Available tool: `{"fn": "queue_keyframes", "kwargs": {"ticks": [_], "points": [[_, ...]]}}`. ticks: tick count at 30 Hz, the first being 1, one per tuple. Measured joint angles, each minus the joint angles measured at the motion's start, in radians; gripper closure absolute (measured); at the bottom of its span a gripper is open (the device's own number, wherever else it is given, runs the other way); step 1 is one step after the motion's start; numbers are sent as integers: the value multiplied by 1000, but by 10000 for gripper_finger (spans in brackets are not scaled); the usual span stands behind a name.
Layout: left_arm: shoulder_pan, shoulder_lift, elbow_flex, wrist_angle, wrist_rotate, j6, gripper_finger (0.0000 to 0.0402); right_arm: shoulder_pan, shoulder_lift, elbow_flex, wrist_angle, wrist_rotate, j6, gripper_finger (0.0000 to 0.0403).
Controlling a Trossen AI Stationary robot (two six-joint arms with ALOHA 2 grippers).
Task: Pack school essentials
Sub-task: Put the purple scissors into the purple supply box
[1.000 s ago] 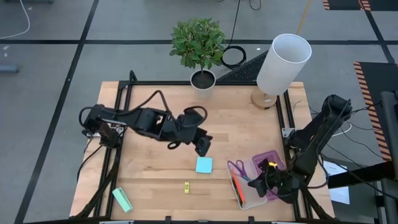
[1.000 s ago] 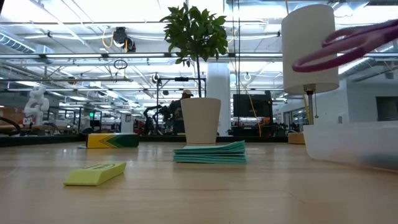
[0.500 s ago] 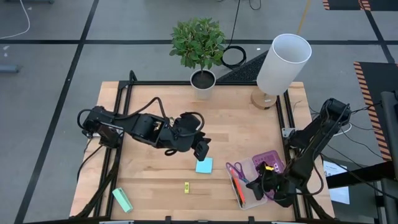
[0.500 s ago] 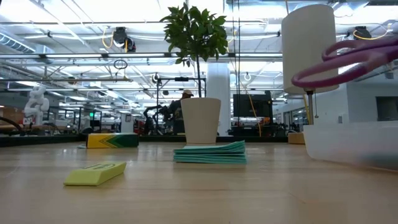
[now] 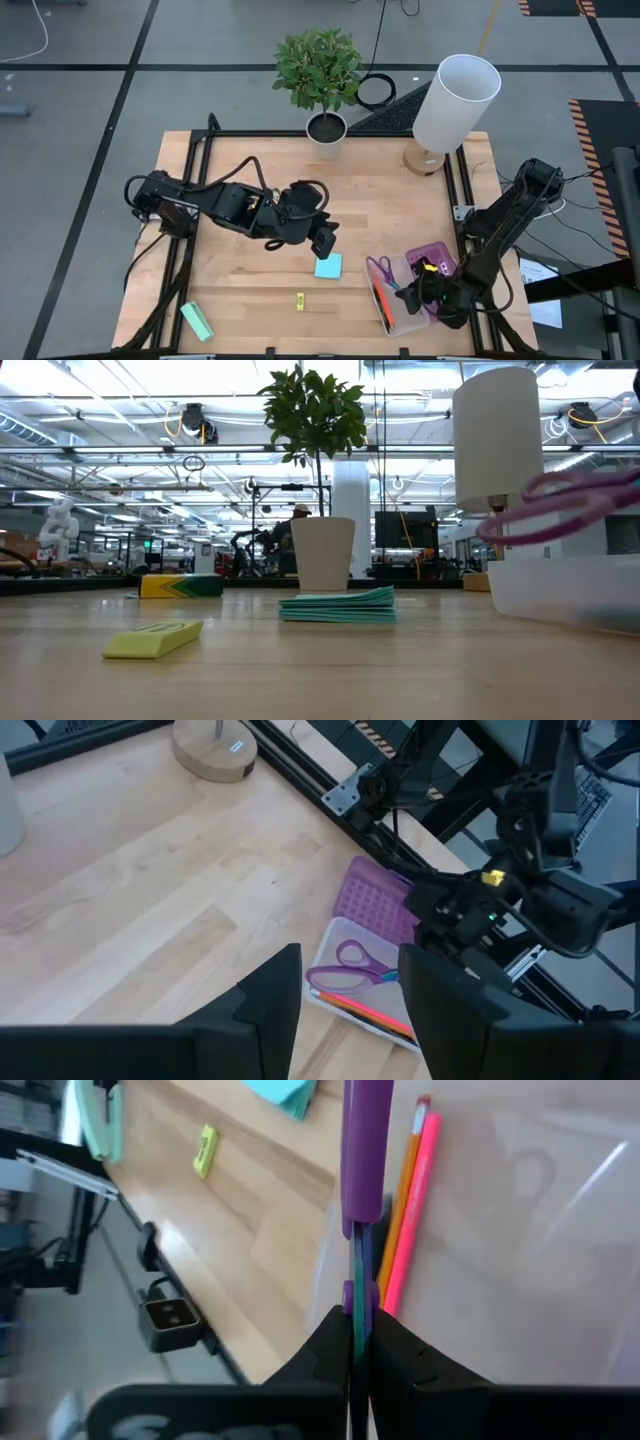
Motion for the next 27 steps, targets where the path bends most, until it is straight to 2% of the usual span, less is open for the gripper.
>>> {"fn": "queue_keyframes", "kwargs": {"ticks": [7, 20, 24, 27], "points": [[0, 0, 0, 0, -16, 3, 231, 10, 0, -87, 178, -53, 5, 394], [0, 0, 0, 1, -29, 2, 231, 25, 0, -100, 183, -56, 77, 394], [0, 0, 0, 1, -44, 2, 231, 30, 0, -100, 137, -83, 104, 393], [0, 0, 0, 1, -44, 2, 231, 30, 0, -100, 128, -80, 107, 382]]}}
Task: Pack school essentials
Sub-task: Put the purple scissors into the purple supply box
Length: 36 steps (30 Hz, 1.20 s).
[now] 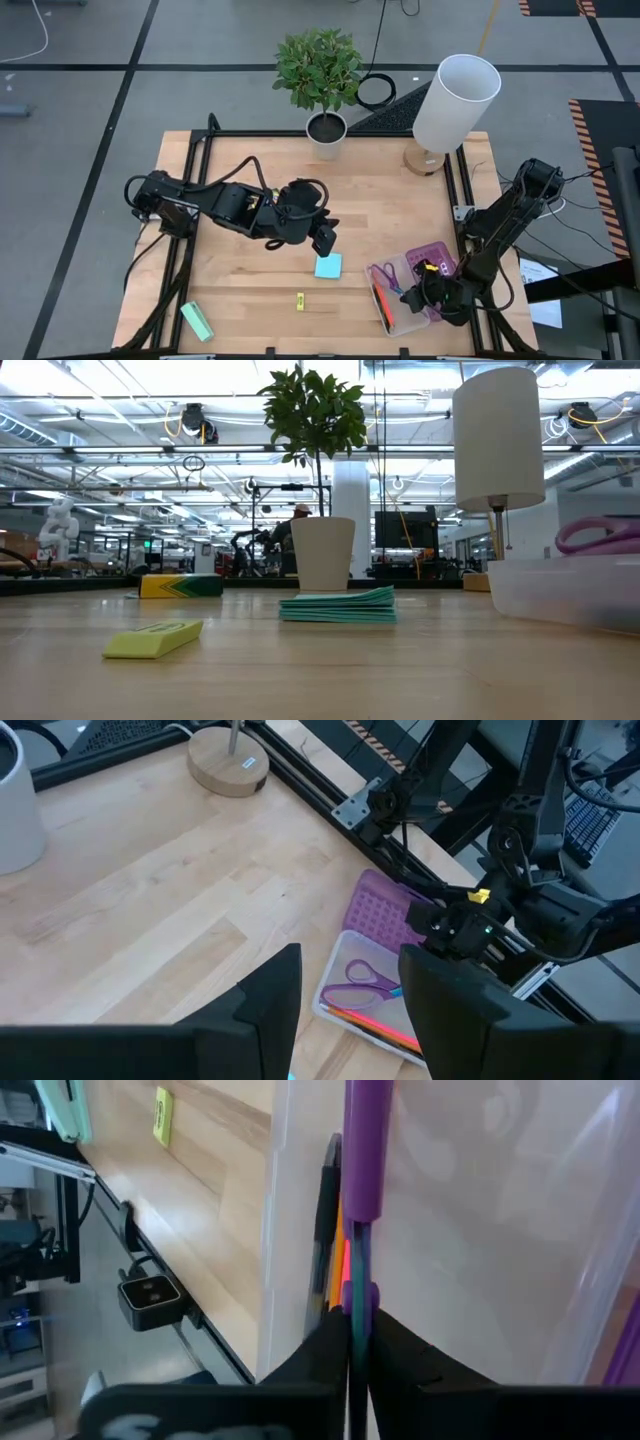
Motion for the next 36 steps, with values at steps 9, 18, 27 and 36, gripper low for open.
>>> {"fn": "queue_keyframes", "kwargs": {"ticks": [9, 18, 27, 36], "points": [[1, 0, 0, 0, 0, 1, 231, -4, 0, 0, 0, -1, 0, 286], [-8, 0, 0, 0, 0, 2, 231, 0, -2, 0, 23, -89, 28, 227], [-15, 0, 0, 0, 2, -1, 231, 0, -4, 0, 53, -105, 37, 189], [-15, 0, 0, 0, 6, 0, 231, 1, -9, 1, 90, -252, -104, 203]]}}
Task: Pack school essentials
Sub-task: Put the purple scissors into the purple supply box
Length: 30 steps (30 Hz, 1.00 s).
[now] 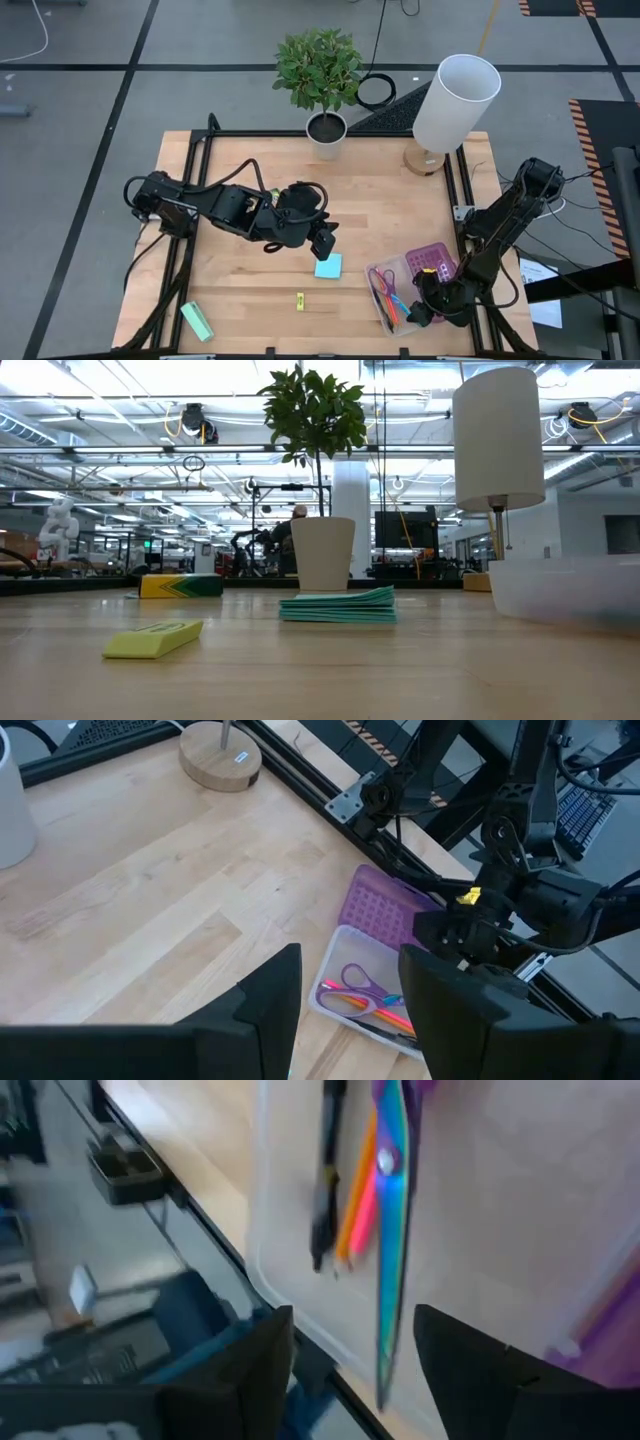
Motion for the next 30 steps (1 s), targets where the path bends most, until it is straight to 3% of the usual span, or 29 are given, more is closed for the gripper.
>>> {"fn": "queue_keyframes", "kwargs": {"ticks": [19, 27, 30], "points": [[-11, 0, 0, 0, 0, -5, 231, -1, 0, 1, 114, 18, -55, 358], [-11, 0, 0, 0, 0, -5, 231, -14, 1, 1, 89, 14, -131, 399], [-11, 0, 0, 0, 0, -5, 231, -31, 1, 1, 92, -40, -149, 401]]}}
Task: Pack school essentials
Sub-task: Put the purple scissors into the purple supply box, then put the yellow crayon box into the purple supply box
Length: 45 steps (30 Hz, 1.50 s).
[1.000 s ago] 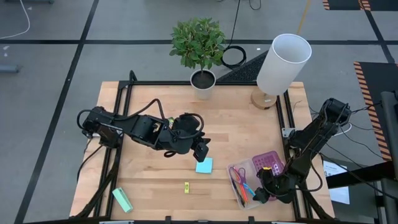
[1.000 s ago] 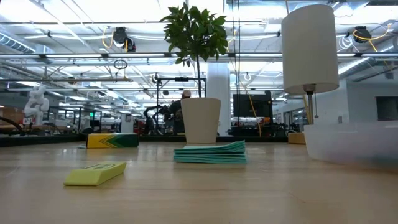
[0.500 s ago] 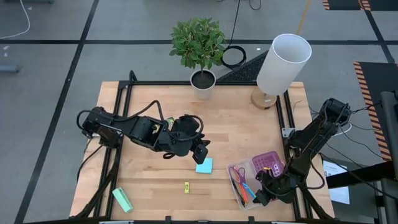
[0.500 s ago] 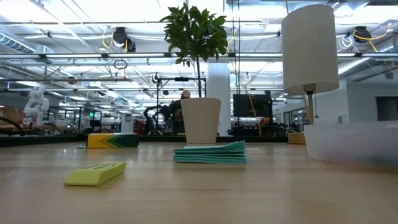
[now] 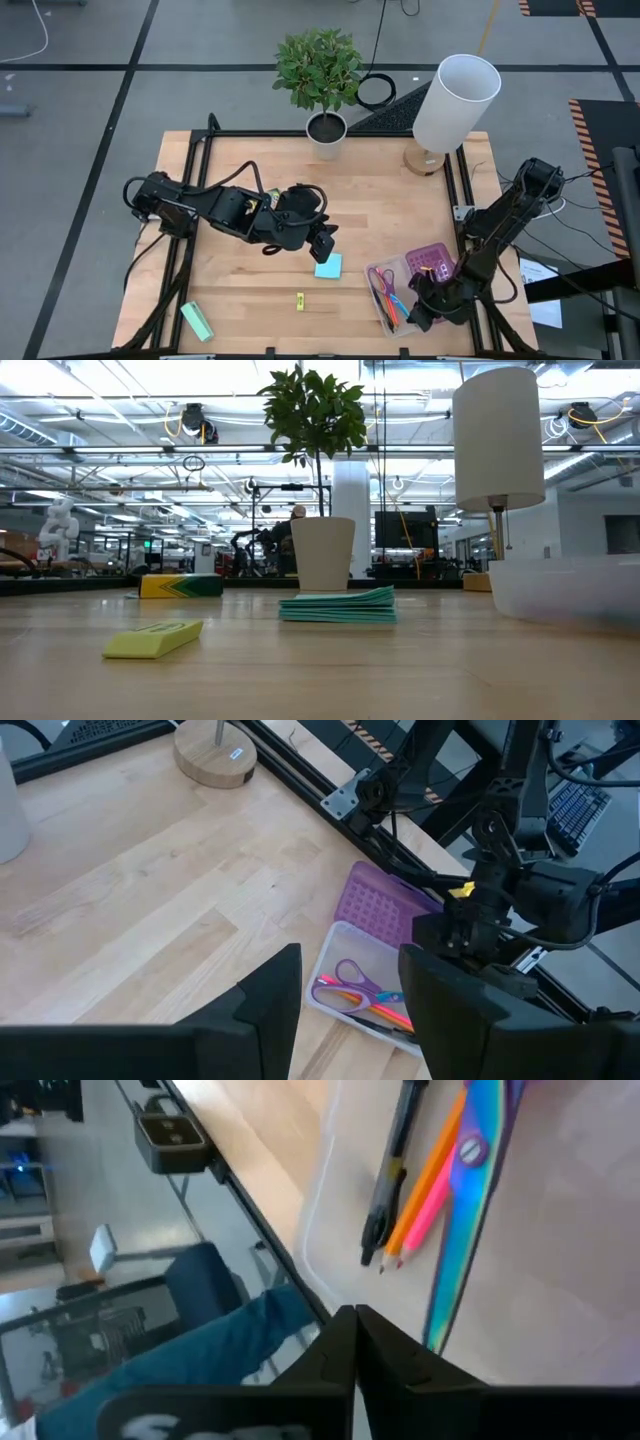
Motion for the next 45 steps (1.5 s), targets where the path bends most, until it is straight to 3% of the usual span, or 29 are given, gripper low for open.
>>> {"fn": "queue_keyframes", "kwargs": {"ticks": [5, 13, 20, 30, 36, 45], "points": [[0, 0, 0, 0, 0, 0, 231, -16, 0, 0, 88, -17, -14, 402], [2, 0, 0, 0, -8, 0, 231, -48, 43, 0, 50, -26, -18, 403], [3, 0, 0, -1, -30, 2, 231, -58, 98, 0, 2, -128, -19, 403], [13, 9, 0, -1, -31, 7, 231, -70, 98, -1, -31, -128, -34, 403], [15, 33, 0, -6, 9, 4, 231, -69, -13, -1, -1, -38, -84, 403], [-45, 112, 0, -218, 149, -121, 231, -69, -274, -1, -191, 107, -193, 403]]}}
